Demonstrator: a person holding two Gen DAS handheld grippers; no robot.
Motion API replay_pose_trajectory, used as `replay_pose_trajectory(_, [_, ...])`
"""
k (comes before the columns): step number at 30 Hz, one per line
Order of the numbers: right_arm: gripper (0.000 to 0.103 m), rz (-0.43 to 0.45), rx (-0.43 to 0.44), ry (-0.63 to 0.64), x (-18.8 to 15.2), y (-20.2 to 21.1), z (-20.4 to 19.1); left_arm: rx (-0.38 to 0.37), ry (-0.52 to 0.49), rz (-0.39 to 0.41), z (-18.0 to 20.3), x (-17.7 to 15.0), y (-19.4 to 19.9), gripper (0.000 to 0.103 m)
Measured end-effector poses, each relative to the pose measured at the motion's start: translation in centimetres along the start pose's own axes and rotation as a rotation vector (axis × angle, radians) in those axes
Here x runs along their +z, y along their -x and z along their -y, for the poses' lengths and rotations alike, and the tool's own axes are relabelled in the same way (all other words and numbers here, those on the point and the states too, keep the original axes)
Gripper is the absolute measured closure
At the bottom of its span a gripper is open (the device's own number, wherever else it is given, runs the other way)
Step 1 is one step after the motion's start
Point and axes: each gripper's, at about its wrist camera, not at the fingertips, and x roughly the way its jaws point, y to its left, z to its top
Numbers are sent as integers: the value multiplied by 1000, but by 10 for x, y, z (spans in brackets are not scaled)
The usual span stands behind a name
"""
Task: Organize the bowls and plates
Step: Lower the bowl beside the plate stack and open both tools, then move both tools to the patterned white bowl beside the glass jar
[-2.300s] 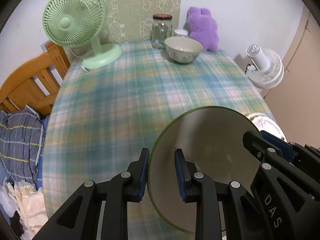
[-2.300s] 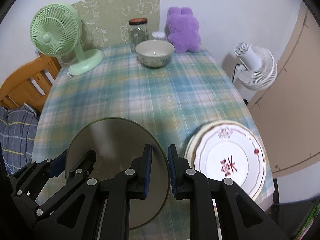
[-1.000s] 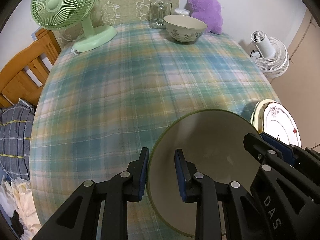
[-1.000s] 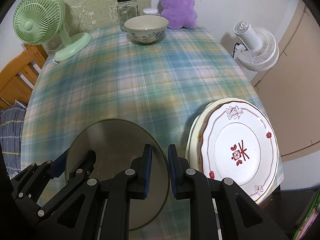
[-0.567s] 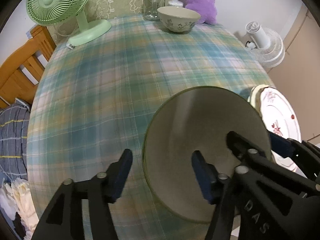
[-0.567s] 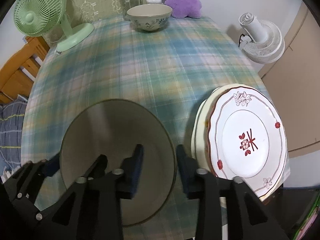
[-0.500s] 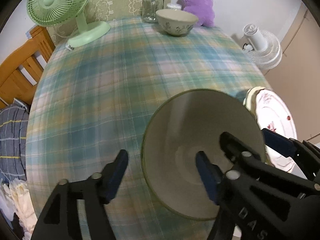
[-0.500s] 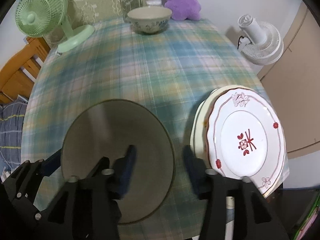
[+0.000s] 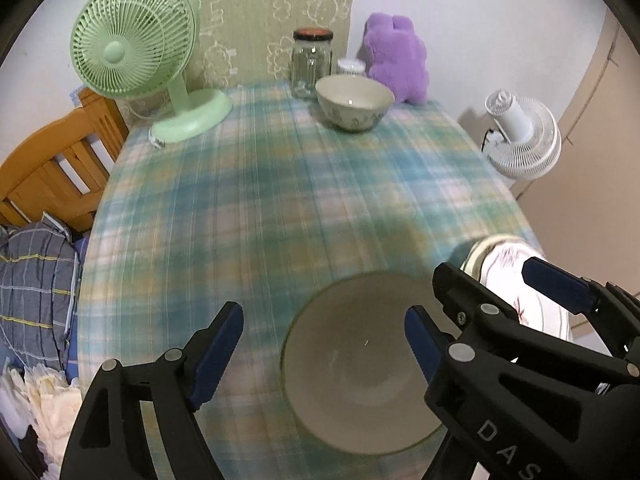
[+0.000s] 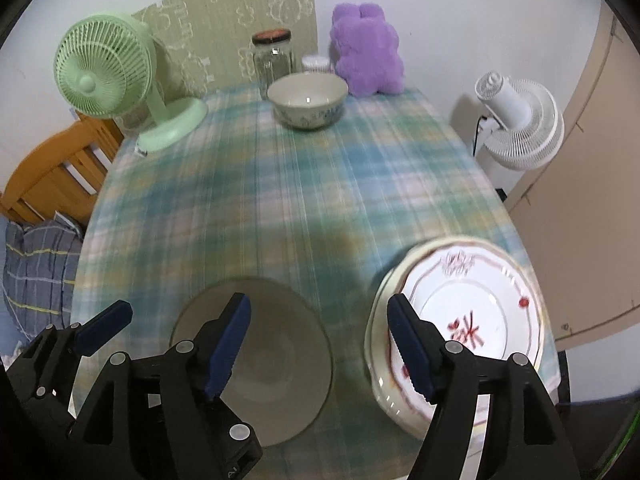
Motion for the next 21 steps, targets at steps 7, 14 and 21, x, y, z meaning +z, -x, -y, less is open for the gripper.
replay_pose_trajectory(7, [29,31,28,28,33,3,18,47,41,35,19,30,2,19])
replay_pose_trajectory(14, [29,58,62,87,69,0,40,104,100,65,39,61,-2,19])
replay_pose_trajectory(21, [29,87,91,145,107,-8,63,173,144,97,62,92,-9,19])
